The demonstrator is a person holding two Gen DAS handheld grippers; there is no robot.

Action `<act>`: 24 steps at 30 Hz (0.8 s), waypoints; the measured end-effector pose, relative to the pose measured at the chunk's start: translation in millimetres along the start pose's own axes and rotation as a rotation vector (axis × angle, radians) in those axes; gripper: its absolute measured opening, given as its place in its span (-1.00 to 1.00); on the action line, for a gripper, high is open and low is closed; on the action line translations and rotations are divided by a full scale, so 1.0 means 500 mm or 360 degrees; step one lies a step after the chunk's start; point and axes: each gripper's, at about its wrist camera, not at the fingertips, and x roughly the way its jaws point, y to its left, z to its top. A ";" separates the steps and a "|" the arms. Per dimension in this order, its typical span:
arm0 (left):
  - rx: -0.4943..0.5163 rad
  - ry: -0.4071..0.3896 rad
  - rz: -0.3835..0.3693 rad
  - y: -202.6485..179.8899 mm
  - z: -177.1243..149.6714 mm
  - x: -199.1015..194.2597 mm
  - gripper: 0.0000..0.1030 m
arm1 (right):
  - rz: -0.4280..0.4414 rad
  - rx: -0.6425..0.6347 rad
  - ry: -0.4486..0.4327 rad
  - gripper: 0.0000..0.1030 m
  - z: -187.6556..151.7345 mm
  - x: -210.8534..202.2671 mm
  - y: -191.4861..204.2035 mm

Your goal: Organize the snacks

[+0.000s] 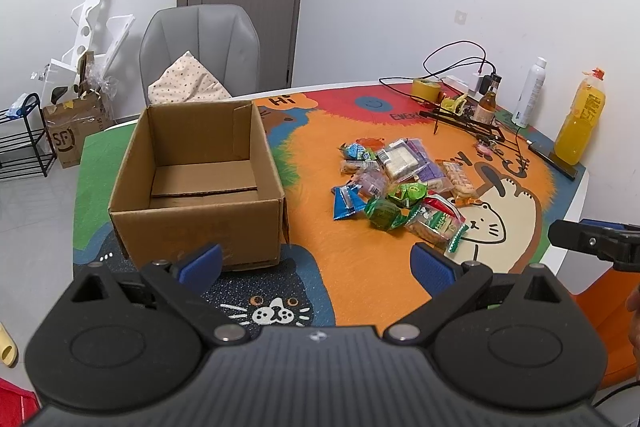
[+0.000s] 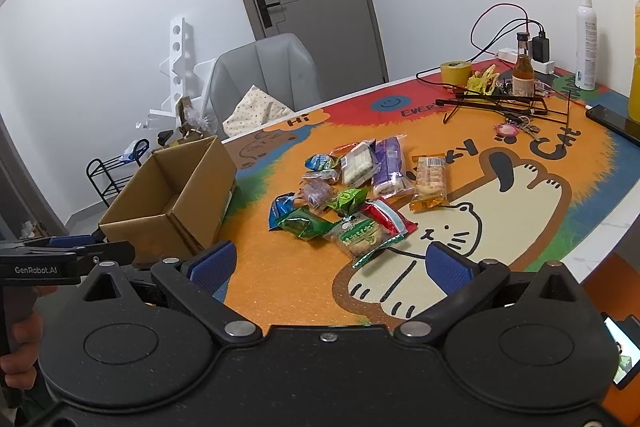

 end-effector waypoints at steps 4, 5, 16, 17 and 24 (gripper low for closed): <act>-0.0002 -0.0004 -0.0002 0.001 -0.001 0.000 0.94 | -0.0002 0.0001 -0.0002 1.00 0.001 0.000 -0.001; -0.0002 -0.0004 -0.0001 0.001 -0.001 0.000 0.94 | -0.0002 0.0001 -0.0002 1.00 0.002 0.000 -0.001; -0.0011 0.0002 0.0003 0.002 0.001 0.002 0.94 | -0.0004 -0.0004 -0.0009 1.00 0.002 -0.001 0.000; -0.0014 0.0003 0.0004 0.003 0.001 0.003 0.94 | -0.0003 -0.0006 -0.0009 1.00 0.002 -0.001 0.000; -0.0022 -0.0009 0.0005 0.011 -0.002 0.000 0.94 | -0.0021 0.0006 -0.0025 1.00 0.005 -0.004 -0.002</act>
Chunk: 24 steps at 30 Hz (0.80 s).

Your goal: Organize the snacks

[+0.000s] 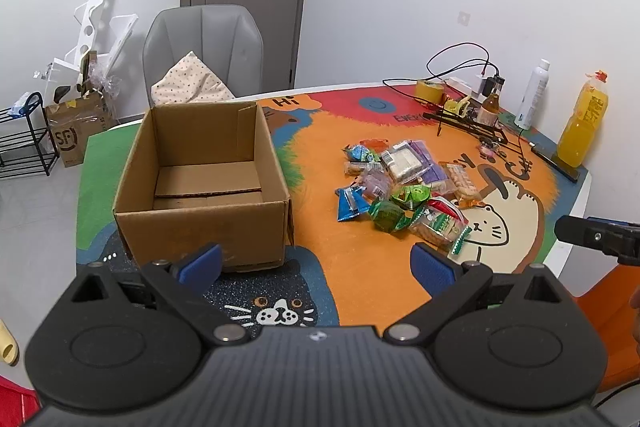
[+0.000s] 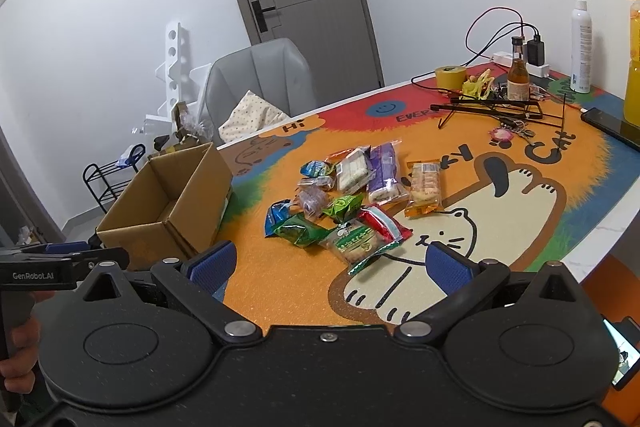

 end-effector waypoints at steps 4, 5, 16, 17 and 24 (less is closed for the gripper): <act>0.0000 0.0001 0.0003 -0.001 0.001 0.000 0.94 | -0.0003 -0.0005 -0.0005 1.00 0.001 -0.003 0.000; -0.0001 0.0002 0.0001 -0.001 0.000 0.000 0.94 | -0.0003 -0.0009 -0.0002 1.00 0.001 -0.004 0.000; 0.0009 0.0005 -0.0004 -0.005 0.002 -0.001 0.94 | -0.0006 -0.0011 0.0000 1.00 0.001 -0.005 0.000; 0.0007 0.0005 -0.0004 -0.005 0.002 -0.001 0.94 | -0.0006 -0.0010 0.0002 1.00 0.002 -0.005 0.001; 0.0008 0.0005 -0.0005 -0.005 0.002 -0.001 0.94 | -0.0002 -0.0013 0.0004 1.00 0.000 -0.005 0.000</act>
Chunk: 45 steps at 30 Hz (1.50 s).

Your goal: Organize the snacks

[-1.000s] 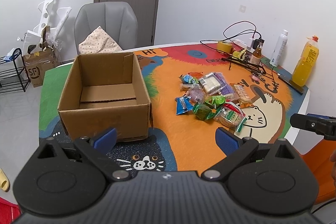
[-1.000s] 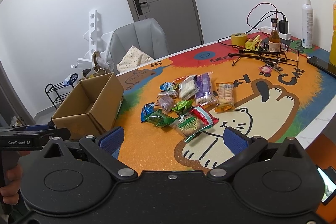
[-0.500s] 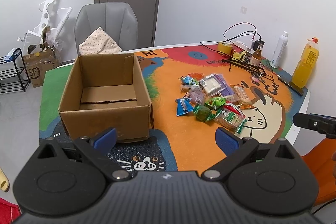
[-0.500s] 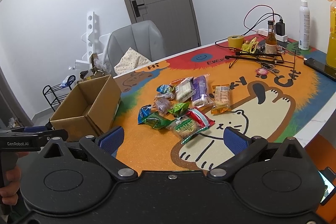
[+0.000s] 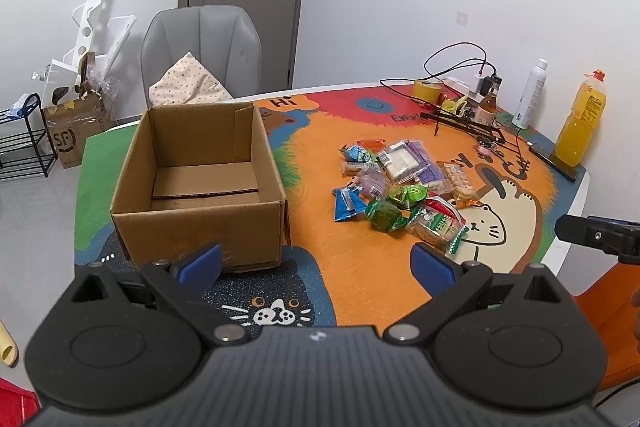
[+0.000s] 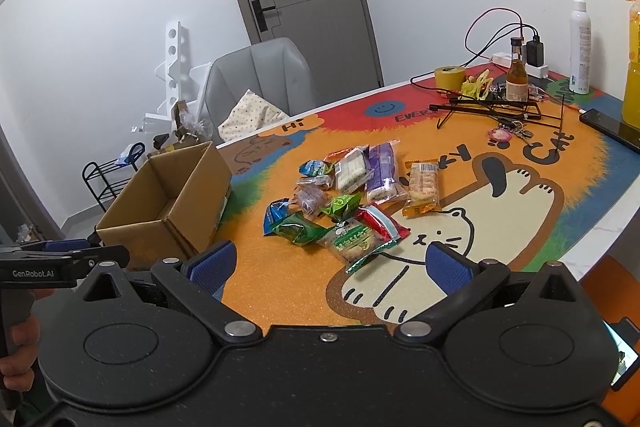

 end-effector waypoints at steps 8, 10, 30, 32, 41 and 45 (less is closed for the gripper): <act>0.0019 0.0005 -0.0001 -0.010 0.001 0.002 0.94 | 0.0001 0.0010 0.0000 1.00 0.000 0.001 -0.004; 0.0020 0.0008 -0.0005 -0.012 0.000 0.004 0.94 | 0.0003 0.0012 0.0003 1.00 0.000 0.002 -0.006; -0.0020 0.0040 -0.0080 -0.061 0.012 0.107 0.94 | -0.0002 0.0171 0.0084 1.00 -0.012 0.089 -0.098; -0.0019 0.0043 -0.0088 -0.070 0.015 0.123 0.94 | 0.0007 0.0182 0.0092 1.00 -0.012 0.101 -0.108; -0.0038 0.0050 -0.0140 -0.094 0.024 0.186 0.93 | 0.0074 0.0206 0.0133 1.00 -0.005 0.153 -0.131; -0.0053 0.0043 -0.0157 -0.106 0.028 0.208 0.92 | 0.0098 0.0192 0.0141 0.83 0.000 0.174 -0.136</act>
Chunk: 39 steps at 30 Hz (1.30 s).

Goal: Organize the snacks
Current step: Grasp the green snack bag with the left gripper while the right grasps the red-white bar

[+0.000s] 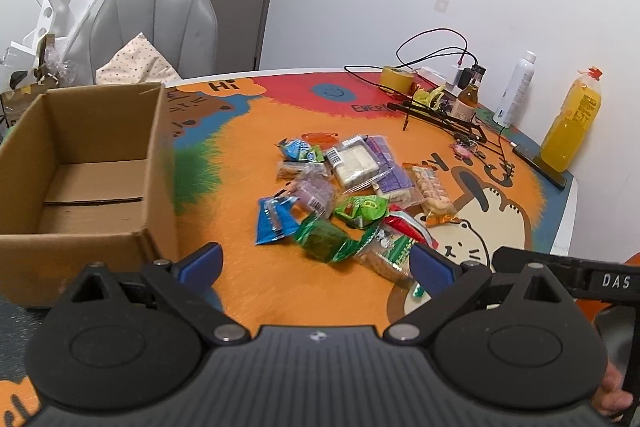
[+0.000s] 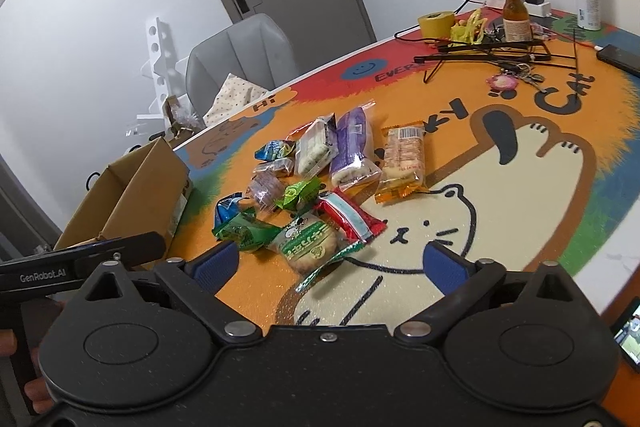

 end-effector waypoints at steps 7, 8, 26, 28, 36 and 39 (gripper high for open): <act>-0.0058 0.0025 -0.0003 0.000 0.007 0.056 0.85 | 0.0031 0.0011 0.0049 0.32 0.016 0.044 -0.021; -0.0066 0.0036 -0.0001 0.001 0.008 0.066 0.83 | 0.0033 0.0012 0.0058 0.29 0.018 0.051 -0.023; -0.0150 0.0189 0.0015 0.009 0.014 0.203 0.29 | 0.0046 0.0010 0.0153 -0.11 0.049 0.160 -0.054; -0.0155 0.0198 0.0021 0.008 0.013 0.213 0.27 | 0.0046 0.0004 0.0163 -0.16 0.052 0.171 -0.055; -0.0101 0.0189 0.0058 -0.002 0.014 0.229 0.12 | 0.0011 -0.0088 0.0188 -0.16 0.053 0.199 -0.038; -0.0072 0.0198 0.0058 -0.008 0.009 0.225 -0.03 | -0.0020 -0.0144 0.0185 -0.17 0.048 0.199 -0.026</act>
